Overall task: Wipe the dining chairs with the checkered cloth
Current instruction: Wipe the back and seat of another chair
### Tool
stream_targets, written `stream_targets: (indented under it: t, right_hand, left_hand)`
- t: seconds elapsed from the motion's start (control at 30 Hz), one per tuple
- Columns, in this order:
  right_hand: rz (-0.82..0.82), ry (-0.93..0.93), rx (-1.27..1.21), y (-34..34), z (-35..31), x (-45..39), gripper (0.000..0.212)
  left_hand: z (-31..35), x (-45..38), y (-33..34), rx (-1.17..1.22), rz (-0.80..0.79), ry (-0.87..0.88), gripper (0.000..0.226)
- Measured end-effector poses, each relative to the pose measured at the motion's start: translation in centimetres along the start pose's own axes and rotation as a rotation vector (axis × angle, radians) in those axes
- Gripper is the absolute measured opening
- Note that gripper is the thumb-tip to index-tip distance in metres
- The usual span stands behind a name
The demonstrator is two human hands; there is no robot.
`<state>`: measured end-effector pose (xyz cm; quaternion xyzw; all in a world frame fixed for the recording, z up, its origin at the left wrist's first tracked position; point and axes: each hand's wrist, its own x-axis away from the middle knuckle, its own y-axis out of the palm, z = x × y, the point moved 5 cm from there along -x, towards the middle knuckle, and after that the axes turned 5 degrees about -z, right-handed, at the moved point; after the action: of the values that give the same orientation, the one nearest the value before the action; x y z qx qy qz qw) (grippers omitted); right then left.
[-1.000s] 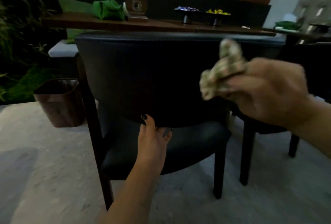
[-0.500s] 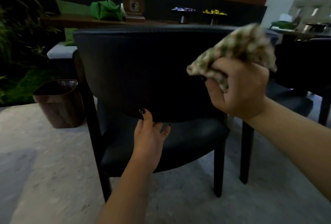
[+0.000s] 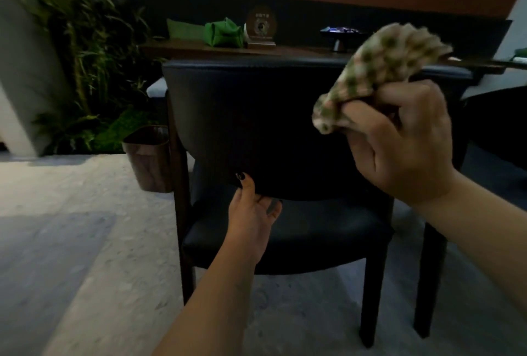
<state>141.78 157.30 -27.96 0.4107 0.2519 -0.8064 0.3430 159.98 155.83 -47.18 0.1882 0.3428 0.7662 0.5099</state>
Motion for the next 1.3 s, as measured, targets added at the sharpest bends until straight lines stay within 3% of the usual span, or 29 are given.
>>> stream_targets:
  t: [0.23, 0.43, 0.7, 0.9, 1.0, 1.13, 1.2, 1.3]
  right_hand:
    - [-0.081, 0.186, 0.066, -0.7, 0.3, 0.4, 0.029]
    - [-0.110, 0.148, 0.116, -1.0, 0.5, -2.0, 0.038]
    - [-0.111, 0.109, 0.061, -0.1, -0.9, -2.6, 0.021]
    - [-0.296, -0.240, -0.094, 3.7, -6.1, 2.8, 0.016]
    - [-0.341, -0.320, -0.185, 5.2, -6.5, 4.7, 0.017]
    - [-0.586, -0.568, -0.129, 6.4, -8.2, 7.2, 0.017]
    - [-0.522, -0.539, -0.122, 5.5, -7.8, 6.0, 0.017]
    - [-0.227, -0.356, -0.105, 2.8, -5.3, 0.8, 0.015]
  left_hand:
    - [-0.1, 0.1, 0.0, 0.014, 0.004, 0.000, 0.064]
    - [-0.3, 0.1, -0.2, 0.004, 0.008, 0.016, 0.056]
    - [0.0, 0.6, 0.3, 0.007, 0.036, 0.003, 0.059]
    - [0.0, 0.7, 0.7, 0.014, 0.042, -0.025, 0.069]
    - [0.1, 0.7, 0.6, 0.013, 0.025, -0.051, 0.075]
    - [0.2, 0.7, 0.3, 0.010, -0.005, -0.049, 0.072]
    - [0.1, 0.5, 0.0, -0.009, -0.011, -0.036, 0.070]
    - [0.1, 0.0, 0.0, -0.009, -0.001, -0.007, 0.066]
